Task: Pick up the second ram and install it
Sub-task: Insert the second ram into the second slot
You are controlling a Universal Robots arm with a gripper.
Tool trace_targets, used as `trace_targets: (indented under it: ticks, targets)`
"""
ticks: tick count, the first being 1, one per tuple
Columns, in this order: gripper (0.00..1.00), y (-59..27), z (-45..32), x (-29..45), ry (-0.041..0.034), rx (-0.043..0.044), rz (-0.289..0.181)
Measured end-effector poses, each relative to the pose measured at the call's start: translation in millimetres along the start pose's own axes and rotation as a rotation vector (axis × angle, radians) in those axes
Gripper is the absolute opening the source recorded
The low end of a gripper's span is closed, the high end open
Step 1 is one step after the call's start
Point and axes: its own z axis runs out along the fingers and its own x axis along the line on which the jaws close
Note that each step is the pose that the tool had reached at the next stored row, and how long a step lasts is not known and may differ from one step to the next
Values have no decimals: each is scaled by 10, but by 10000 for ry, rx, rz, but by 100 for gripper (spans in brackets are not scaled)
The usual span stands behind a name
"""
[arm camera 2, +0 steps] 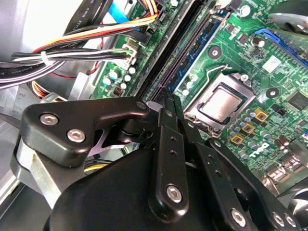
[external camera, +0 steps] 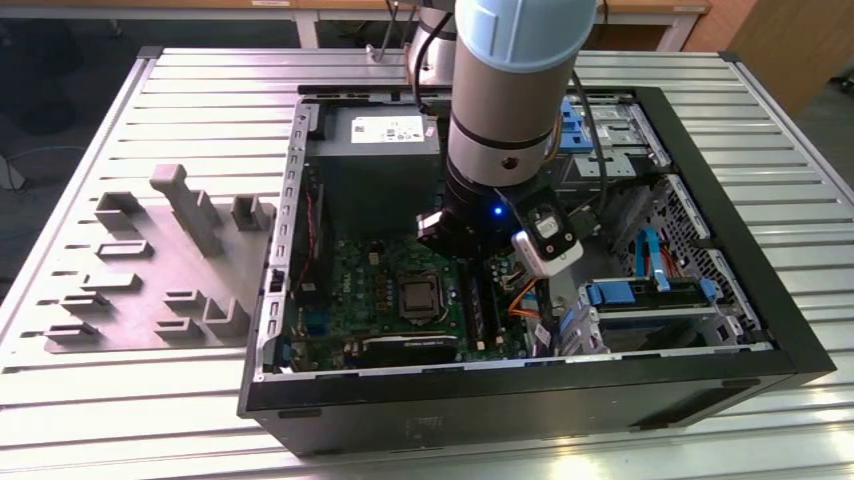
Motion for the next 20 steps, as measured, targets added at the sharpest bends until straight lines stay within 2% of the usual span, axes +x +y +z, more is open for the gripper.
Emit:
trace_targets:
  ticks: [10,20]
  targets:
    - [12,0,0,-10,-10,10,302]
    - [12,-1,1,-22,-10,10,315]
